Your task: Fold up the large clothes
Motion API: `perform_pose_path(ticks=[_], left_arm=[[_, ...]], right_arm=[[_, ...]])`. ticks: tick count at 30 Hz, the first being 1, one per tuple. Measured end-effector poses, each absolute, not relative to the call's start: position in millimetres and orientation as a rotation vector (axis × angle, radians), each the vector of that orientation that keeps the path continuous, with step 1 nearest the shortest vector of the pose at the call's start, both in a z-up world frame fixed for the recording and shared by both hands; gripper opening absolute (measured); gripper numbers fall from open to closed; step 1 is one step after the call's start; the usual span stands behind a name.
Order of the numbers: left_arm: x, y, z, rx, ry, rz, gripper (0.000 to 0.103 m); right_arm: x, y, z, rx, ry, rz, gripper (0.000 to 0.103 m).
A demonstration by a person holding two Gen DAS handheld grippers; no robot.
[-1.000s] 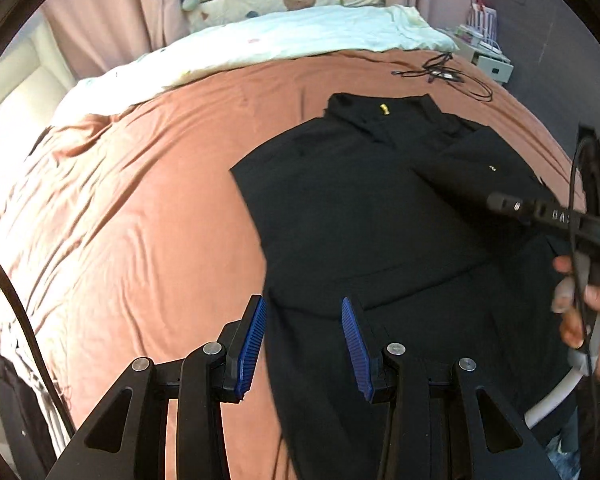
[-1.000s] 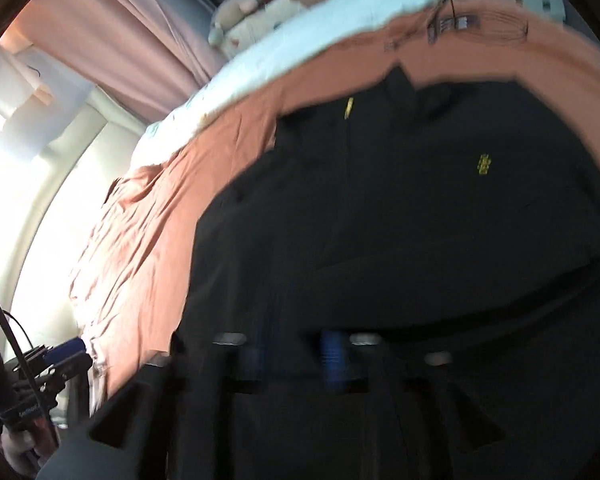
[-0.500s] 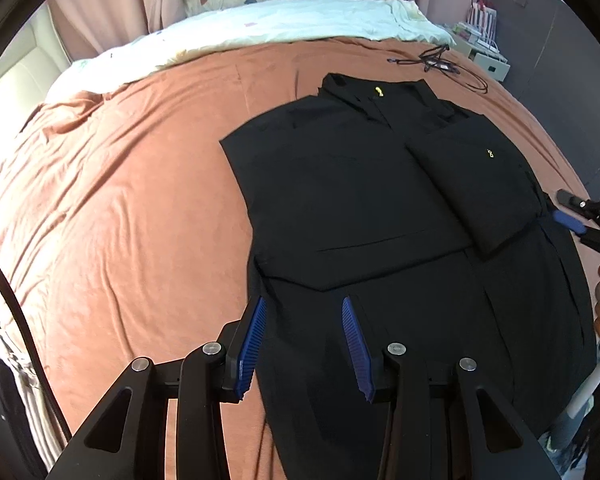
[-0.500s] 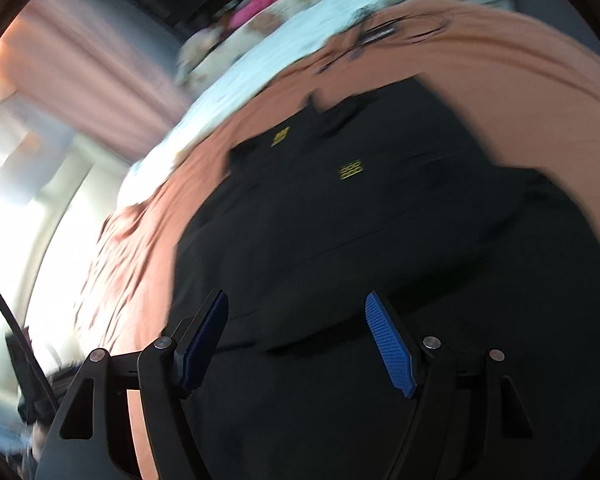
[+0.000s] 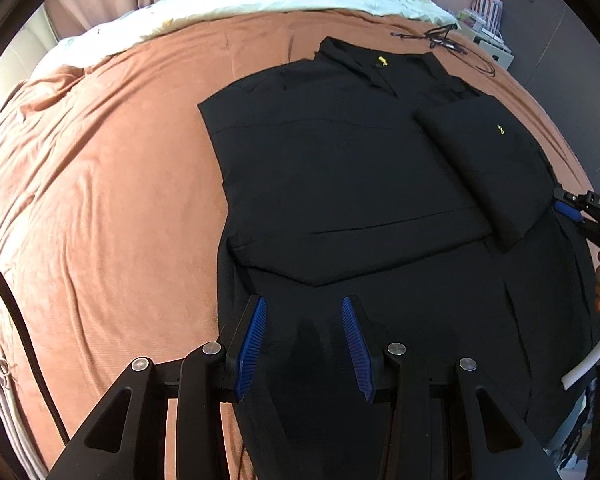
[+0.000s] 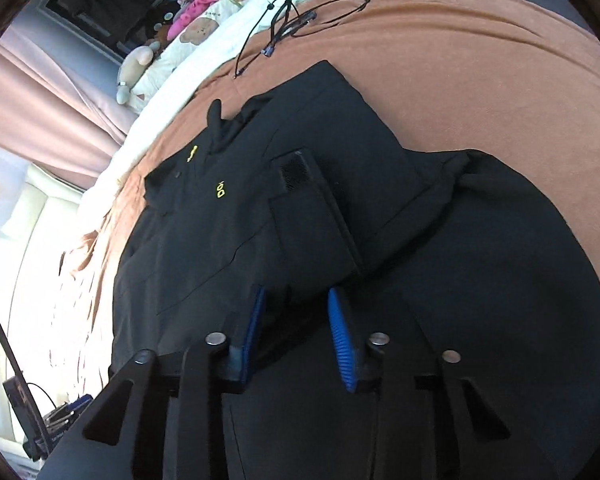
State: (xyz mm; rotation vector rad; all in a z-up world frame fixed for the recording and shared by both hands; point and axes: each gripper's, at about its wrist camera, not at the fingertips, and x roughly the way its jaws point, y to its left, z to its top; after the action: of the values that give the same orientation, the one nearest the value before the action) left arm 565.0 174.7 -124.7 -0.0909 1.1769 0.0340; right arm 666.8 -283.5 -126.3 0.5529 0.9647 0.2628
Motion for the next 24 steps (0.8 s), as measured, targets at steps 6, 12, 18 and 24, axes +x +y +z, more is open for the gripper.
perform_pose_path(ticks=[6, 12, 18, 24], left_arm=[[555.7, 184.8, -123.3, -0.111, 1.168, 0.044, 0.042], [552.2, 190.1, -122.7, -0.122, 1.164, 0.042, 0.042], [560.7, 193.2, -135.5, -0.127, 1.181, 0.040, 0.042], [570.5, 191.2, -150.6, -0.143, 1.198, 0.039, 0.042]], right_arm=[[662.5, -281.0, -125.7, 0.530, 0.992, 0.189, 0.014], [670.2, -279.2, -121.8, 0.521, 0.981, 0.176, 0.041], [681.4, -283.9, -122.8, 0.541, 0.933, 0.197, 0.066], [690.5, -275.0, -131.2, 0.458, 0.936, 0.247, 0.042]])
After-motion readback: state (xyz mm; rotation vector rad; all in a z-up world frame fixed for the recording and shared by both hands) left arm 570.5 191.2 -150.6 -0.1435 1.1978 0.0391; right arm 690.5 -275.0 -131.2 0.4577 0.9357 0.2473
